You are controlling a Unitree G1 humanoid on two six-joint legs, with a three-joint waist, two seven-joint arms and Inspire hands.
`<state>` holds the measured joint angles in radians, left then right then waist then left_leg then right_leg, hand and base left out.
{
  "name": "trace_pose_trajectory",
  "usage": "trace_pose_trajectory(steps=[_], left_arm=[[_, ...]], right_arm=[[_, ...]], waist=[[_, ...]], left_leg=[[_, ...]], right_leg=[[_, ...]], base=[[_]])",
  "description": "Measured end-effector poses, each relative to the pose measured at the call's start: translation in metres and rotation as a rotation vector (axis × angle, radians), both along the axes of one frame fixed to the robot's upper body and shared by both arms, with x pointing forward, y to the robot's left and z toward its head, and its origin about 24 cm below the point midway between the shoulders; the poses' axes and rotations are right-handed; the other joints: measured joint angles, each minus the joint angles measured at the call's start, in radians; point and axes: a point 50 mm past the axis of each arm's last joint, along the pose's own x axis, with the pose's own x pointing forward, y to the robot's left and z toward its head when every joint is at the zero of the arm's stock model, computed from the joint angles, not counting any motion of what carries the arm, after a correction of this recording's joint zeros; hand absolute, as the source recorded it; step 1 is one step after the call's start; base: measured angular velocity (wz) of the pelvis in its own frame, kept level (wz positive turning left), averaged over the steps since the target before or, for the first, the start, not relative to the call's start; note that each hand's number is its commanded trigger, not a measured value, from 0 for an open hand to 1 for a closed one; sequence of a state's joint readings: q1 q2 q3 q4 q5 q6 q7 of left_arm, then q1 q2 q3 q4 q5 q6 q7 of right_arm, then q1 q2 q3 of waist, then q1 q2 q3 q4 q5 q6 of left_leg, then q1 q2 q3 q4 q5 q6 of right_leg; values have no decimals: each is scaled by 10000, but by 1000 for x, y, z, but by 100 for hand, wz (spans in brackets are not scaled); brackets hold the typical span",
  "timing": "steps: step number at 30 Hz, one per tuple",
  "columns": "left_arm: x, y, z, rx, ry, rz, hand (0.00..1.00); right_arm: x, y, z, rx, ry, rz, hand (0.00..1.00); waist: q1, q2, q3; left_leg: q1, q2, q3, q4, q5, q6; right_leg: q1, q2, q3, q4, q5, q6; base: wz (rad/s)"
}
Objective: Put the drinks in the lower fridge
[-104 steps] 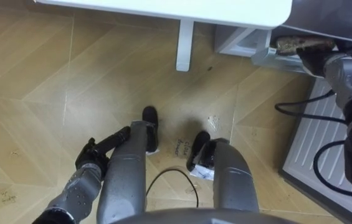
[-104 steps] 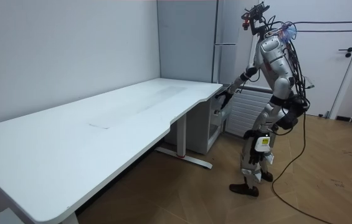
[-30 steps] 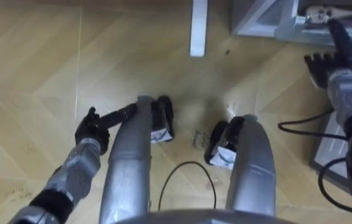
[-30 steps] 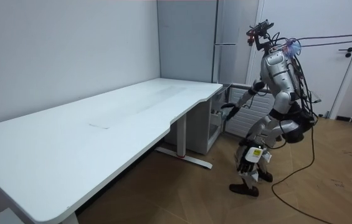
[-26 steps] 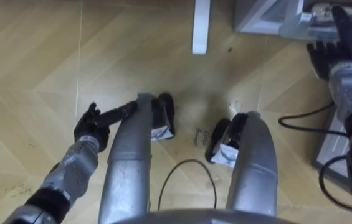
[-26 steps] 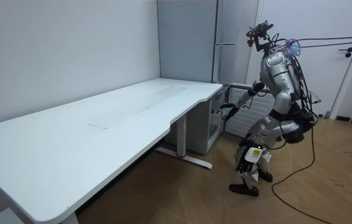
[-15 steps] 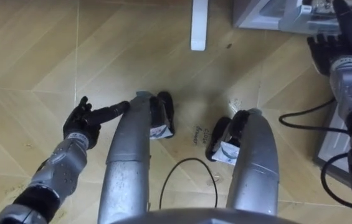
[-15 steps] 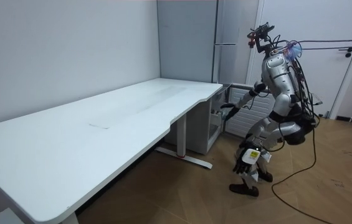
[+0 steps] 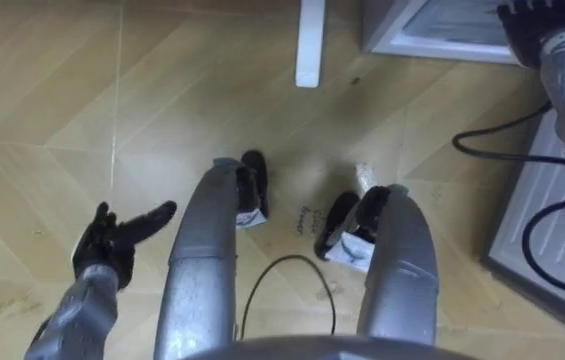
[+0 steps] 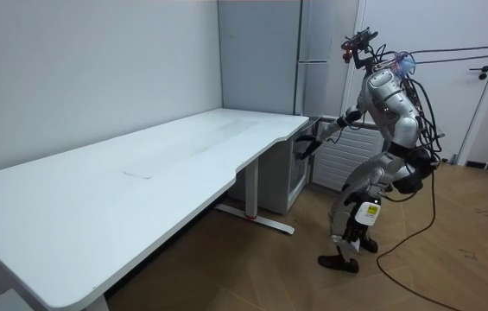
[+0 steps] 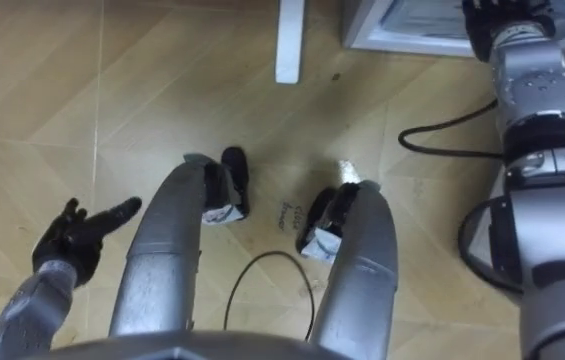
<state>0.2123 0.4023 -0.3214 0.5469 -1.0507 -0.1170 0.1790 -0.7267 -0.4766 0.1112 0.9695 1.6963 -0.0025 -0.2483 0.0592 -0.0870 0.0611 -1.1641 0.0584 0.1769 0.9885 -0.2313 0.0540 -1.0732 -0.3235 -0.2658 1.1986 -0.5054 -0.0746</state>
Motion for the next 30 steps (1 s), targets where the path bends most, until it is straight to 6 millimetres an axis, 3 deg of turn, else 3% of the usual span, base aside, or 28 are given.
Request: trace_pose_trajectory(steps=[7,9,18,19,21,22,23,24,25,28,30], left_arm=[[-16,1,-4,-142,248,-223,0],[-22,0,-5,-184,390,-213,0],[-26,-3,-7,-371,458,-318,0],[-26,-4,-7,-436,420,-428,0],[-25,-4,-7,-459,387,-463,0],[-26,-4,-7,-464,383,-507,0],[-26,-5,-7,-492,394,-596,0],[-26,-4,-7,-488,361,-676,0],[-26,-4,-7,-466,338,-735,0],[-25,-5,-6,-575,206,-975,0],[-25,-6,-6,-652,102,-1200,0]], right_arm=[[-1,-2,-1,-222,361,-38,0],[-4,-6,-5,-212,563,-218,0],[-10,-20,-10,-281,592,-1081,0],[-12,-23,-10,-272,500,-1278,0],[-12,-26,-9,-312,317,-1528,0],[-13,-28,-8,-320,194,-1681,0],[-13,-30,-7,-268,43,-1798,0],[-15,-32,-7,-199,-82,-1930,0],[-16,-33,-8,-210,-113,-1975,0],[-22,-39,-16,-297,-232,-2099,0],[-28,-45,-23,-425,-201,-2184,0]], waist=[[366,-58,11],[492,-56,11],[1013,44,45],[1094,56,47],[1279,112,50],[1384,111,50],[1397,172,72],[1413,177,68],[1435,180,67],[1612,187,70],[1691,289,94]], left_leg=[[331,-56,-402,-399,333,-182],[445,-180,-575,-620,454,-323],[454,-426,-1026,-1258,1026,-657],[437,-543,-1141,-1404,1102,-777],[360,-566,-1334,-1681,1199,-929],[348,-588,-1403,-1943,1326,-1016],[388,-750,-1635,-2203,1519,-1041],[427,-981,-1891,-2439,1638,-1121],[437,-1049,-1989,-2521,1684,-1177],[540,-1077,-2246,-2805,1738,-1257],[662,-1013,-2292,-2860,1687,-1191]], right_leg=[[636,58,-586,-362,-18,-76],[825,16,-739,-502,-29,-105],[926,-159,-1269,-568,-55,-532],[927,-302,-1445,-595,-47,-581],[970,-412,-1854,-817,10,-663],[1029,-620,-2196,-943,45,-678],[1167,-814,-2568,-1031,72,-697],[1214,-924,-2750,-1099,112,-741],[1227,-943,-2814,-1136,138,-763],[1530,-1068,-3417,-1359,224,-1000],[1805,-1073,-3694,-1542,236,-1035]], base=[[10],[23],[17],[15],[6],[9],[20],[24],[20],[12],[22]])
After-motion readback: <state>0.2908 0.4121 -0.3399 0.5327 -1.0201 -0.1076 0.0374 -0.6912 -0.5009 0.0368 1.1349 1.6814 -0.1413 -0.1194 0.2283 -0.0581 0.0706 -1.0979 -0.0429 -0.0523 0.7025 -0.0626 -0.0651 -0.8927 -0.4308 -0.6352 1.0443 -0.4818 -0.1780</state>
